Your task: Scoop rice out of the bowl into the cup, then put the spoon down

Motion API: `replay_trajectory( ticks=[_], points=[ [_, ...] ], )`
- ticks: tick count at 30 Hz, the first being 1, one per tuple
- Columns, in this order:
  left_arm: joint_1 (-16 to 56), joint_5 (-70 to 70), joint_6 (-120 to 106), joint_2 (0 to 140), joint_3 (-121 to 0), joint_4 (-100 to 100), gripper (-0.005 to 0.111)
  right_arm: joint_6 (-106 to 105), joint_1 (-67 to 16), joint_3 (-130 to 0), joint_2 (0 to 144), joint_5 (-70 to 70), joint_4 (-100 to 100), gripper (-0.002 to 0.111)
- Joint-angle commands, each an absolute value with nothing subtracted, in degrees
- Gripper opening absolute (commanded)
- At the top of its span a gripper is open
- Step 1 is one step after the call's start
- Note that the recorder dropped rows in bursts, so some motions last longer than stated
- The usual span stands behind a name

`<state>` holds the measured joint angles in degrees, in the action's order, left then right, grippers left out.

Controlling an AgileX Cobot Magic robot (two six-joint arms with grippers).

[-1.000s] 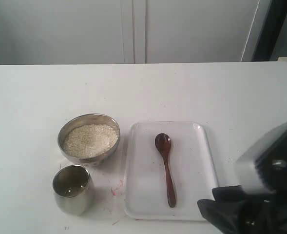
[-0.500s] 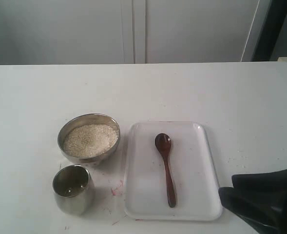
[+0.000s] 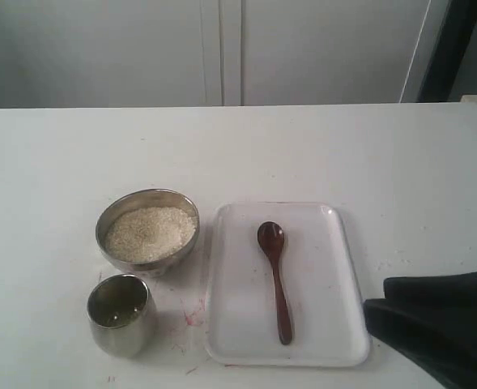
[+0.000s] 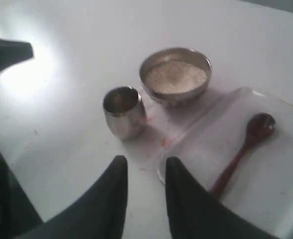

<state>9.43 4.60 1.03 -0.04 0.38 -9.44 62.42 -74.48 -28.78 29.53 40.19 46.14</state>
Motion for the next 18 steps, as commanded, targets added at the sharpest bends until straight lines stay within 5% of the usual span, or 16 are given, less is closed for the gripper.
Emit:
replay_trajectory(
  ticks=[1, 6, 18],
  points=[
    [9.84, 4.38, 1.06, 0.00, 0.00, -9.78, 0.014, 61.61, -66.44, -28.58, 27.15, 27.38, 46.78, 0.027],
    [9.84, 4.38, 1.06, 0.00, 0.00, -9.78, 0.014, 61.61, -50.29, -28.58, 26.07, 15.78, 44.71, 0.027],
    [9.84, 4.38, 1.06, 0.00, 0.00, -9.78, 0.014, 61.61, -22.05, -21.61, 13.08, 16.73, 21.56, 0.027]
  ],
)
